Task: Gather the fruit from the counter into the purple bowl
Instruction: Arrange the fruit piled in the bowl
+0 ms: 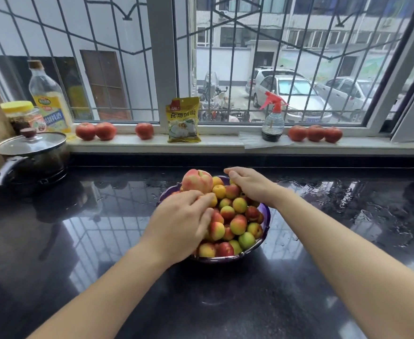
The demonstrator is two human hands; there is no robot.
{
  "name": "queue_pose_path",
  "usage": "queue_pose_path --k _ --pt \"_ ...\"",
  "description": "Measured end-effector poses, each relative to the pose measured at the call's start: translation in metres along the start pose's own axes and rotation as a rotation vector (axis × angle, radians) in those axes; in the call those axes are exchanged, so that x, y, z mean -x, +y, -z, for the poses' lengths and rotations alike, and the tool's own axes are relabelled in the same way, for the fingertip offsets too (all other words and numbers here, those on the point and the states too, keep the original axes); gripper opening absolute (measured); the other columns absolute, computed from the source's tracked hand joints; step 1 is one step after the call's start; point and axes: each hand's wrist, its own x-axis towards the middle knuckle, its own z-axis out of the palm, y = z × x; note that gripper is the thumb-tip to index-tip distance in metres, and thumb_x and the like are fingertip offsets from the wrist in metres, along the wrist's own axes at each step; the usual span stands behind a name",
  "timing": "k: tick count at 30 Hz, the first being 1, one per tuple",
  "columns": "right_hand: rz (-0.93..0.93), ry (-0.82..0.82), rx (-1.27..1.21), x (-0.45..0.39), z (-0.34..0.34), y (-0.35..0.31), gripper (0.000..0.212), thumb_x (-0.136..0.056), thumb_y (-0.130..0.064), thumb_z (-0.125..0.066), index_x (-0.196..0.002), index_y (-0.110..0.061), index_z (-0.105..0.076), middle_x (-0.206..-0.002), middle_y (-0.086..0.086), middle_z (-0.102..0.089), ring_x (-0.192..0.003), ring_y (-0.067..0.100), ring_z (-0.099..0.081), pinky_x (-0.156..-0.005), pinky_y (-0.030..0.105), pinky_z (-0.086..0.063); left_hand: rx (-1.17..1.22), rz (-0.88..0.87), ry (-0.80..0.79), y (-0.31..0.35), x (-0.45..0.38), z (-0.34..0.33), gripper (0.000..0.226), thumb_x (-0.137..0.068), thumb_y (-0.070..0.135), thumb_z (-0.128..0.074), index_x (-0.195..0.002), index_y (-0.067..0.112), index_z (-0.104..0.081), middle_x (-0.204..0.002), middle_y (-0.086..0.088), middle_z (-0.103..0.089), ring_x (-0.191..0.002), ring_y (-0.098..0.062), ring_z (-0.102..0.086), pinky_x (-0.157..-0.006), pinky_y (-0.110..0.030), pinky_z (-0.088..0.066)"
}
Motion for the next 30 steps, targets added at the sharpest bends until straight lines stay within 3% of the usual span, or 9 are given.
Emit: queue_pose_path --k 2,5,9,11,14,19,24,26,30 --pt "0.001 0.001 0.024 -0.002 -0.001 -0.002 0.043 -0.109 -0.03 -0.037 -0.149 -0.016 -0.048 -0.149 0.0 -0.05 -0.136 0.015 -0.045 -0.115 0.033 -0.035 0.085 0.17 0.112 -0.011 0.011 -0.004 0.051 -0.101 0.049 -0.036 -0.13 0.022 -0.068 -0.127 0.004 -0.068 -0.118 -0.018 -0.06 -0.1 -0.036 -0.049" --pt "-0.001 0.022 0.074 -0.005 -0.004 -0.007 0.043 -0.107 -0.031 -0.042 -0.146 -0.017 -0.051 -0.144 0.001 -0.055 -0.131 0.017 -0.05 -0.112 0.036 -0.039 0.278 0.405 0.085 -0.008 0.013 -0.004 0.054 -0.1 0.054 -0.033 -0.135 0.026 -0.063 -0.135 0.006 -0.062 -0.127 -0.016 -0.054 -0.109 -0.037 -0.044" --pt "0.002 0.057 0.025 0.003 -0.005 -0.011 0.042 -0.106 -0.046 -0.04 -0.127 -0.02 -0.065 -0.103 -0.012 -0.063 -0.101 0.013 -0.06 -0.083 0.03 -0.048 0.363 0.47 -0.02 0.003 0.005 -0.001 0.065 -0.103 0.06 -0.026 -0.16 0.031 -0.036 -0.165 0.006 -0.036 -0.153 -0.014 -0.028 -0.128 -0.046 -0.023" --pt "0.052 0.036 0.103 0.006 -0.005 -0.007 0.042 -0.102 -0.054 -0.043 -0.123 -0.027 -0.067 -0.123 -0.008 -0.063 -0.121 0.016 -0.057 -0.098 0.034 -0.045 0.252 0.496 -0.119 0.002 0.001 -0.002 0.068 -0.106 0.059 -0.028 -0.166 0.026 -0.023 -0.172 0.004 -0.024 -0.159 -0.015 -0.016 -0.131 -0.045 -0.011" --pt "0.068 -0.004 0.255 0.011 -0.009 -0.001 0.055 -0.096 -0.058 -0.05 -0.144 -0.031 -0.054 -0.162 -0.006 -0.028 -0.145 0.014 -0.033 -0.12 0.038 -0.027 0.22 0.551 -0.144 -0.001 -0.01 -0.003 0.07 -0.107 0.054 -0.029 -0.166 0.018 -0.021 -0.172 -0.001 -0.026 -0.16 -0.019 -0.017 -0.13 -0.044 -0.011" --pt "0.131 0.042 0.199 0.017 -0.009 -0.008 0.059 -0.098 -0.041 -0.057 -0.153 -0.029 -0.04 -0.163 -0.008 -0.027 -0.146 0.012 -0.032 -0.12 0.032 -0.025 0.319 0.606 -0.135 -0.014 -0.025 0.0 0.066 -0.108 0.053 -0.027 -0.16 0.014 -0.036 -0.166 -0.006 -0.039 -0.154 -0.023 -0.029 -0.124 -0.042 -0.023" --pt "-0.031 -0.129 0.249 0.006 -0.004 -0.011 0.069 -0.099 -0.059 -0.047 -0.158 -0.027 -0.032 -0.168 -0.005 -0.01 -0.154 0.016 -0.014 -0.125 0.039 -0.014 0.245 0.571 -0.272 -0.012 -0.017 0.0 0.086 -0.104 0.066 -0.025 -0.167 0.012 -0.002 -0.176 -0.005 -0.006 -0.162 -0.021 -0.002 -0.131 -0.042 -0.006" --pt "0.008 -0.107 0.241 0.006 -0.004 -0.013 0.065 -0.099 -0.055 -0.05 -0.155 -0.025 -0.038 -0.165 -0.003 -0.021 -0.151 0.016 -0.023 -0.123 0.038 -0.02 0.268 0.557 -0.252 -0.012 -0.013 -0.002 0.085 -0.104 0.066 -0.026 -0.168 0.016 -0.001 -0.176 -0.004 -0.005 -0.162 -0.019 -0.002 -0.131 -0.042 -0.008" --pt "0.087 0.199 0.08 0.011 -0.008 -0.006 0.033 -0.099 -0.027 -0.057 -0.131 -0.022 -0.065 -0.135 0.0 -0.058 -0.123 0.014 -0.055 -0.107 0.034 -0.044 0.431 0.586 -0.136 -0.017 -0.008 -0.005 0.086 -0.099 0.07 -0.025 -0.168 0.02 -0.013 -0.175 0.001 -0.015 -0.161 -0.015 -0.01 -0.13 -0.042 -0.013"
